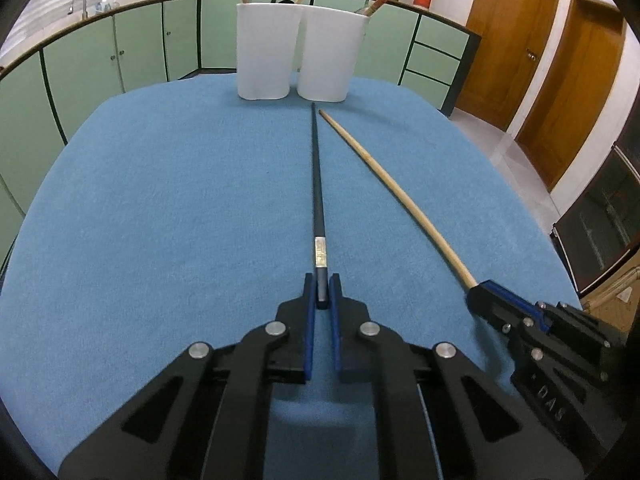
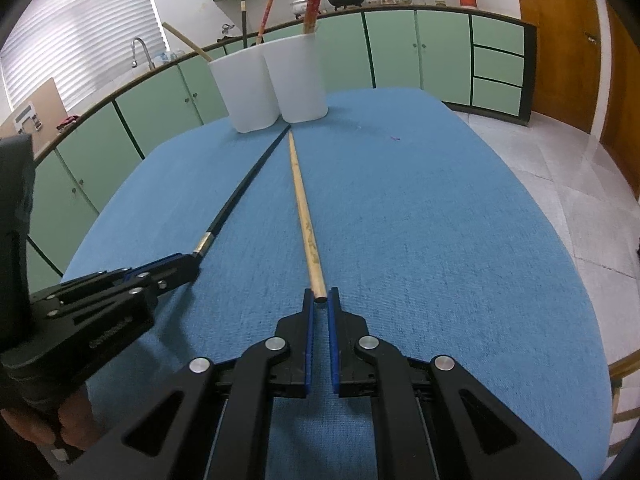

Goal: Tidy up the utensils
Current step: 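Grasp the wooden chopstick with the right tool while the left tool grasps the black chopstick, then carry the black chopstick with the left tool while the right tool carries the wooden one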

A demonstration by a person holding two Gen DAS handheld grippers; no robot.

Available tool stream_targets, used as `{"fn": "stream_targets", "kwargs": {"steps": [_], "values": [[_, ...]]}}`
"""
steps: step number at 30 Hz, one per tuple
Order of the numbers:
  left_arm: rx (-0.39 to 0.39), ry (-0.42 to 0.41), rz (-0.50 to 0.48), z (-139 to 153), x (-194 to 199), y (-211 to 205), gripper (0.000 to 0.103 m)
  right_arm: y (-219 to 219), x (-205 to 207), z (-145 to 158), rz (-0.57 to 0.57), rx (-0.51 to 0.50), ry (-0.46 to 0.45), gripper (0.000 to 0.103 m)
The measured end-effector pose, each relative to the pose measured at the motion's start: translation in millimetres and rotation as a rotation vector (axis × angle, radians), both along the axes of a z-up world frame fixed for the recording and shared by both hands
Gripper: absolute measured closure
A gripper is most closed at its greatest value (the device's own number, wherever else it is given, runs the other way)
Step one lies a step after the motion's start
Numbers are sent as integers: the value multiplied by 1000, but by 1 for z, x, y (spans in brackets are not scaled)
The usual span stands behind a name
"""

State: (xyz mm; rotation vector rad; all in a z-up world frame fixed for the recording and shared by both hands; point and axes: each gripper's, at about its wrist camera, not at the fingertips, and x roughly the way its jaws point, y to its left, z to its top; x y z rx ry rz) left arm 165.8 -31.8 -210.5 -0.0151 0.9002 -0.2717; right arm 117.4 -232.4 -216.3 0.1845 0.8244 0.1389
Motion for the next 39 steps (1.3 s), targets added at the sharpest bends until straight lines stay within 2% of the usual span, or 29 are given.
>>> {"fn": "stream_targets", "kwargs": {"steps": [2, 4, 10, 24, 28, 30, 36, 39], "values": [[5, 2, 3, 0, -4, 4, 97, -1, -2, 0, 4, 3, -5, 95], [13, 1, 9, 1, -9, 10, 97, -1, -5, 0, 13, 12, -10, 89], [21, -4, 25, 1, -16, 18, 97, 1, -10, -1, 34, -1, -22, 89], [24, -5, 32, 1, -14, 16, 97, 9, 6, -1, 63, -86, -7, 89], [34, -9, 41, 0, -14, 14, 97, 12, 5, -2, 62, -109, -13, 90], [38, -11, 45, 0, -14, 13, 97, 14, 4, -2, 73, -120, -15, 96], [48, -6, 33, 3, -16, 13, 98, 16, 2, 3, 77, -118, -25, 97], [91, -33, 19, 14, -19, 13, 98, 14, -3, 17, 81, -111, -52, 96]]}}
